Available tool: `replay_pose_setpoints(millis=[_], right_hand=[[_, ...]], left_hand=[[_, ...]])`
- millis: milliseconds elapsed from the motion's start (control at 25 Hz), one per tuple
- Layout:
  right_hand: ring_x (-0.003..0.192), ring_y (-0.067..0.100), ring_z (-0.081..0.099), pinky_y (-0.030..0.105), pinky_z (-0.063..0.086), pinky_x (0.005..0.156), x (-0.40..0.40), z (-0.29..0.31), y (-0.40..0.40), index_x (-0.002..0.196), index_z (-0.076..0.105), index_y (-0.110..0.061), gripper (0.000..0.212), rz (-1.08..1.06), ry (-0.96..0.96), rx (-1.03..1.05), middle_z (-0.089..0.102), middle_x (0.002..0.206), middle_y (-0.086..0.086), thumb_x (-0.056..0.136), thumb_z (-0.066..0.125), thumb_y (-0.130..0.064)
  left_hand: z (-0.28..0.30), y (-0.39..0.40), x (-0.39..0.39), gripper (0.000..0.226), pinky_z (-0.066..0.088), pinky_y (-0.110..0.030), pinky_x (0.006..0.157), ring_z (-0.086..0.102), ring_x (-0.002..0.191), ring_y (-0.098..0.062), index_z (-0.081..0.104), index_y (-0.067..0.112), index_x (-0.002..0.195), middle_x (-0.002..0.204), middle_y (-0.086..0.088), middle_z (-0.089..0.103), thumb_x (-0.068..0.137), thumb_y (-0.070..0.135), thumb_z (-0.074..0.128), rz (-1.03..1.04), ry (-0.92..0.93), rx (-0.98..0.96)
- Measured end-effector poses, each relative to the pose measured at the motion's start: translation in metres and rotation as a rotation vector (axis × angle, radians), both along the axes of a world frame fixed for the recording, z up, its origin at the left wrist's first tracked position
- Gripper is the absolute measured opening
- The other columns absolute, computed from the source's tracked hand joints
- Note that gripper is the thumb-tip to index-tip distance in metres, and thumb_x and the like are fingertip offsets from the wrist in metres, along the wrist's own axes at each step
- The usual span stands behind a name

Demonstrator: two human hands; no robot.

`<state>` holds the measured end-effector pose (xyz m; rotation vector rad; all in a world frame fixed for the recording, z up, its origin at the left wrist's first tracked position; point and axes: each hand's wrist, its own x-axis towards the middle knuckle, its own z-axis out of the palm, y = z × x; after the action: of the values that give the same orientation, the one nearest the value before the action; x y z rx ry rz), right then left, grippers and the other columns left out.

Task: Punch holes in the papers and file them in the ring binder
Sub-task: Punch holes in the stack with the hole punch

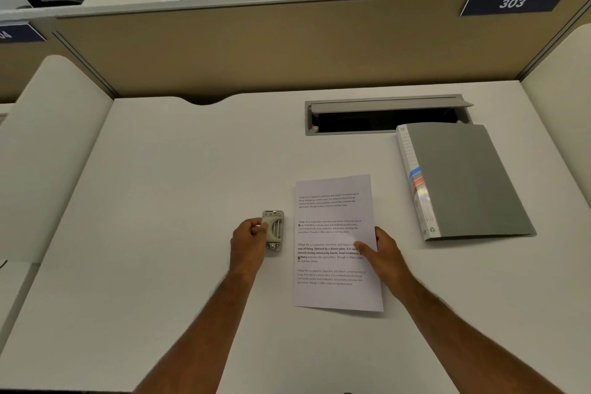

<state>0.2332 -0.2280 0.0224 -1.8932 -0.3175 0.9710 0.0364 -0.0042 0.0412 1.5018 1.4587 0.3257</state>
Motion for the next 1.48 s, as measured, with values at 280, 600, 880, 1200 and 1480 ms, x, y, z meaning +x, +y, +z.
replay_pose_setpoints(millis=[280, 600, 880, 1200, 1480], right_hand=[[0.101, 0.009, 0.069, 0.019, 0.055, 0.074, 0.021, -0.002, 0.016, 0.131, 0.055, -0.022, 0.038, -0.015, 0.024, -0.005, 0.068, 0.122, -0.004, 0.096, 0.068, -0.025], [0.106, 0.009, 0.068, 0.023, 0.056, 0.082, 0.042, -0.008, 0.046, 0.132, 0.055, -0.024, 0.039, -0.019, 0.046, -0.002, 0.067, 0.125, -0.007, 0.095, 0.068, -0.028], [0.105, 0.009, 0.069, 0.023, 0.058, 0.082, 0.054, -0.013, 0.065, 0.131, 0.054, -0.027, 0.039, -0.01, 0.07, -0.002, 0.067, 0.124, -0.01, 0.095, 0.068, -0.03], [0.1, 0.007, 0.071, 0.02, 0.06, 0.075, 0.055, -0.017, 0.067, 0.129, 0.055, -0.027, 0.038, -0.028, 0.096, -0.013, 0.069, 0.121, -0.011, 0.094, 0.069, -0.029], [0.097, 0.006, 0.071, 0.017, 0.058, 0.068, 0.056, -0.016, 0.068, 0.121, 0.053, -0.035, 0.032, -0.049, 0.13, -0.023, 0.067, 0.116, -0.016, 0.094, 0.068, -0.03]], left_hand=[[0.009, 0.054, 0.054, 0.021, 0.06, -0.037, 0.085, 0.07, 0.097, -0.019, 0.072, 0.019, 0.114, 0.107, 0.0, 0.073, 0.098, 0.024, 0.06, -0.006, -0.023, 0.059], [0.019, 0.121, 0.132, 0.021, 0.055, -0.03, 0.08, 0.067, 0.096, -0.02, 0.072, 0.013, 0.115, 0.108, -0.004, 0.072, 0.098, 0.02, 0.061, 0.005, -0.073, 0.129], [0.015, 0.174, 0.201, 0.025, 0.049, -0.02, 0.066, 0.066, 0.092, -0.018, 0.071, 0.011, 0.117, 0.111, -0.007, 0.072, 0.1, 0.023, 0.059, -0.023, -0.04, 0.173], [-0.009, 0.208, 0.246, 0.024, 0.057, -0.026, 0.074, 0.073, 0.096, -0.021, 0.071, 0.014, 0.114, 0.111, -0.007, 0.074, 0.1, 0.028, 0.058, -0.014, 0.022, 0.181], [-0.031, 0.219, 0.255, 0.024, 0.062, -0.037, 0.088, 0.073, 0.098, -0.022, 0.069, 0.016, 0.115, 0.119, -0.006, 0.073, 0.1, 0.031, 0.057, -0.004, 0.044, 0.167]])
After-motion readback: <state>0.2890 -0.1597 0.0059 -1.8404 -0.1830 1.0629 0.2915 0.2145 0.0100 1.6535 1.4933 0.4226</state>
